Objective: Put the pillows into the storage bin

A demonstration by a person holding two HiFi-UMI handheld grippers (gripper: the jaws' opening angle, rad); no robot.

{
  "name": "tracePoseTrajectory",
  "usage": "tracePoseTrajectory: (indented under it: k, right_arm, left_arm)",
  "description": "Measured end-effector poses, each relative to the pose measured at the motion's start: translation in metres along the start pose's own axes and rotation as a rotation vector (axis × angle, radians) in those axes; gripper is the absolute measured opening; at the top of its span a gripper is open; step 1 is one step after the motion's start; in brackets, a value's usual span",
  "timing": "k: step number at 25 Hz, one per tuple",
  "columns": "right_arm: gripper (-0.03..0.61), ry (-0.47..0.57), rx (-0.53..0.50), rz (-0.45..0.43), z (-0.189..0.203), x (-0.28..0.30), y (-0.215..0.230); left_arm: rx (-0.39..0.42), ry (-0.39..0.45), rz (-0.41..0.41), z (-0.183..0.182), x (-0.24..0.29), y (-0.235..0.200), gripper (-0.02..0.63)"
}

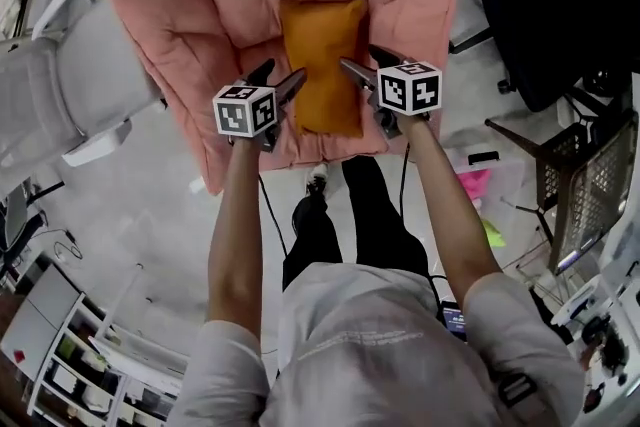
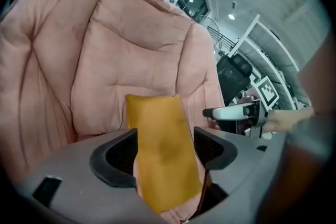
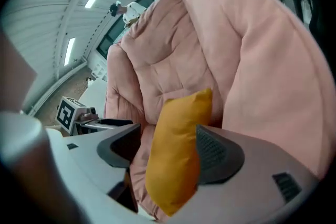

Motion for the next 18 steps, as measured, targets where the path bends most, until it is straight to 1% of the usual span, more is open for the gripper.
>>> tracePoseTrajectory:
  k: [2, 5, 9, 12, 14, 16, 18]
  right_arm:
    - [0.346, -0.031, 0.031, -0.017, 0.002, 0.021, 0.004]
    - [0.368, -0.081, 0.067, -0.02, 0.007, 0.044, 0.007]
    - [0.382, -0.141, 0.055, 0.003, 0.017, 0.072, 0.02]
    - [0.382, -0.146, 0.052, 0.021, 0.016, 0.079, 0.023]
    - [0.382, -0.138, 0.052, 0.021, 0.016, 0.081, 0.024]
    - [0.379, -0.139, 0.054, 0.016, 0.018, 0.08, 0.025]
    - [0.363, -0.144, 0.056, 0.014, 0.017, 0.08, 0.024]
  left_arm:
    - [-0.02, -0.034, 0.021, 0.004, 0.014, -0.009, 0.356]
    - [-0.064, -0.071, 0.049, 0.011, 0.031, -0.022, 0.376]
    - [-0.133, -0.121, 0.077, 0.022, 0.063, -0.04, 0.408]
    - [-0.18, -0.13, 0.126, 0.023, 0.073, -0.043, 0.423]
    - [-0.199, -0.123, 0.152, 0.024, 0.074, -0.042, 0.422]
    - [-0.202, -0.114, 0.164, 0.025, 0.076, -0.039, 0.414]
    - [-0.196, -0.106, 0.171, 0.024, 0.074, -0.035, 0.371]
Point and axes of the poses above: the fingertips, and each gripper's own axes: x forward along the fingers, y to its right, z out of its underside, the point moved 2 cm from there along -x, backward along the fingers, and after that the axes turned 8 degrees about -x, right-handed, at the moved point
